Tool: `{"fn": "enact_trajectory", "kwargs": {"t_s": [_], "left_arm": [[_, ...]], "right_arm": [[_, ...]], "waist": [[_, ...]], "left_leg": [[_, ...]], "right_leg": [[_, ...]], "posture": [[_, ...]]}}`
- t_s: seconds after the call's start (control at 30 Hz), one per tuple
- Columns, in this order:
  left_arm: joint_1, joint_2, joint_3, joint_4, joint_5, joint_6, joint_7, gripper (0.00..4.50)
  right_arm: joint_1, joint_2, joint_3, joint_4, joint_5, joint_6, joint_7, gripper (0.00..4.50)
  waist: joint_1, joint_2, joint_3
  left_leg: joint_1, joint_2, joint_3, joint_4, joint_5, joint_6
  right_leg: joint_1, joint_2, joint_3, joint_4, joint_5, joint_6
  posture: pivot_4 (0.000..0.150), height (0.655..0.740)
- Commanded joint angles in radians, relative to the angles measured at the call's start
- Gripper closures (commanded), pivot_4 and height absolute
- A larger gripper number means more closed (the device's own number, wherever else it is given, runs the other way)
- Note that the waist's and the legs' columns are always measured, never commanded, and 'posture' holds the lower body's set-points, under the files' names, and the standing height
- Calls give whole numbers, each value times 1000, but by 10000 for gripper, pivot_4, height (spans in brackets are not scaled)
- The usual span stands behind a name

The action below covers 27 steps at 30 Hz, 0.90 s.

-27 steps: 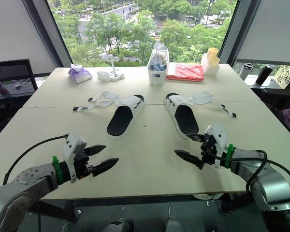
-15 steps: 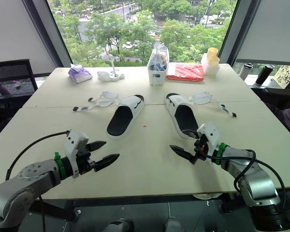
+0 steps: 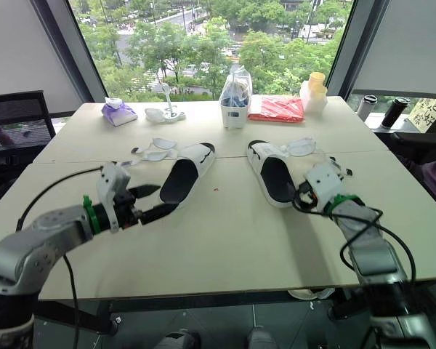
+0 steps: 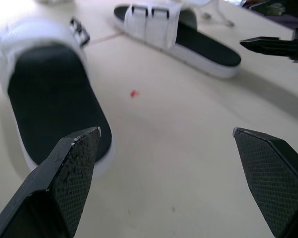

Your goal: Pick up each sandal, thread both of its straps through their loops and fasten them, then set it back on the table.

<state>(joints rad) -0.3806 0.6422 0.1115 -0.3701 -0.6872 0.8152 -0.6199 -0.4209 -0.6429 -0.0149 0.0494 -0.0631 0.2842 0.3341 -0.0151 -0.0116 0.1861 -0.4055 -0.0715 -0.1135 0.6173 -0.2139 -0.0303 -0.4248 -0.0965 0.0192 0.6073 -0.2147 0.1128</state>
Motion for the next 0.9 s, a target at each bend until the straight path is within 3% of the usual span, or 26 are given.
{"fn": "enact_trajectory", "kwargs": {"t_s": [0.03,0.5,0.6,0.83,0.9], "left_arm": [[-36,-10,-32,11,9,-22,-37,615],[-22,-151,-52,-35,33,-46,54,615],[1,-182,-33,-66,34,-50,107,0],[42,-207,-5,-118,20,-42,175,0],[49,-207,-3,-122,16,-42,180,0]], "right_arm": [[-83,24,62,111,-103,-83,-59,415],[-652,194,384,934,-465,-353,-275,415],[-721,236,434,1083,-511,-365,-299,9385],[-769,266,480,1203,-562,-392,-326,44505],[-771,268,486,1215,-569,-396,-329,44869]], "waist": [[0,0,0],[-6,-1,1],[-8,-1,1],[-8,-1,1],[-9,-1,1]], "left_leg": [[0,0,0,-1,0,0],[2,0,0,-1,4,-6],[2,0,0,-2,4,-6],[3,0,-1,-3,5,-7],[3,0,-1,-3,5,-8]], "right_leg": [[0,0,0,0,0,0],[-2,1,3,5,0,0],[-2,2,3,5,1,0],[-2,3,3,6,2,3],[-1,3,3,6,3,2]], "posture": [[1500,7400],[1500,7400],[1500,7400],[1500,7400],[1500,7400]]}}
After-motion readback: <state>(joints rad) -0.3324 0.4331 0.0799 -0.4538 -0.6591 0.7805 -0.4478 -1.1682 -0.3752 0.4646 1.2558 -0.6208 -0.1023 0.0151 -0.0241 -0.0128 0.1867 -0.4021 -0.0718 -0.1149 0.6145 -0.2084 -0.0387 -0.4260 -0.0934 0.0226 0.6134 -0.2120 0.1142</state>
